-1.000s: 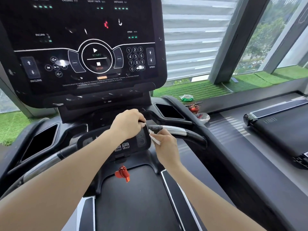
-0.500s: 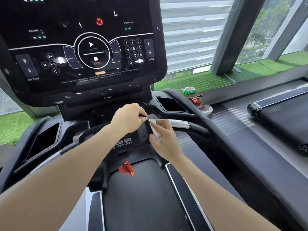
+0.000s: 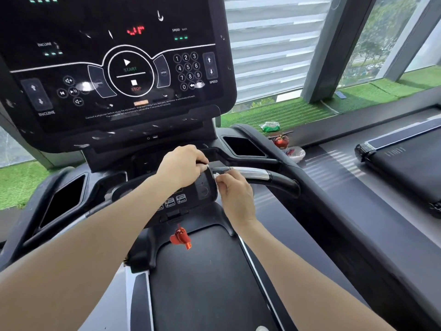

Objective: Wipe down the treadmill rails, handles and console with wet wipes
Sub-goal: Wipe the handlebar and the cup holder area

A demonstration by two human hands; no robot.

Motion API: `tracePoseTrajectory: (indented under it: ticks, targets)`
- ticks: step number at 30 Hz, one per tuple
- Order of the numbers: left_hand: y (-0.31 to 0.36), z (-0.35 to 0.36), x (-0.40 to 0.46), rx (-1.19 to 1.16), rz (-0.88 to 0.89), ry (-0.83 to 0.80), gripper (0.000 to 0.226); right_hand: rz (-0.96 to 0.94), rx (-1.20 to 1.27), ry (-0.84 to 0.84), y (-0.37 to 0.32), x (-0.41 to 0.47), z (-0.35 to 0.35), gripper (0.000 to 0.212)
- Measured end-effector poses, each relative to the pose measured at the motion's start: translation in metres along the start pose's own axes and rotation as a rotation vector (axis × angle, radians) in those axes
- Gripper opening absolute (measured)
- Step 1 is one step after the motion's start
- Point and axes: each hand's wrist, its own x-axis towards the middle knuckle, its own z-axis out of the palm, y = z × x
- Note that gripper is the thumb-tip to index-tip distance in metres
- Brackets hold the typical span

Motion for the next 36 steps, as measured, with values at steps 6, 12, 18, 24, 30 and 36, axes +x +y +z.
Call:
tracePoseTrajectory:
  ticks: [6, 12, 18, 24, 30, 36]
  targets:
    - [-0.001, 0.0, 0.0, -0.001, -0.011, -0.007, 0.022, 0.204, -0.002, 0.07, 0.007, -0.008, -0.016, 0.015]
    - [0.0, 0.001, 0.0, -0.018, -0.024, -0.001, 0.021, 0.134, -0.061, -0.02, -0.014, 0.001, -0.003, 0.013]
    - [0.0, 0.001, 0.0, -0.017, -0.017, -0.009, 0.021, 0.379, -0.011, -0.014, 0.008, -0.003, -0.013, 0.008]
    - [0.0, 0.001, 0.001, -0.004, -0.02, -0.004, 0.022, 0.234, 0.023, -0.059, -0.016, 0.0, -0.005, 0.013]
    - [0.0, 0.001, 0.0, -0.009, -0.019, -0.009, 0.022, 0.407, 0.021, -0.024, 0.01, 0.002, -0.017, 0.012]
    - [-0.001, 0.002, 0.002, -0.004, -0.021, 0.005, 0.022, 0.193, -0.043, -0.053, -0.019, 0.018, -0.019, 0.019]
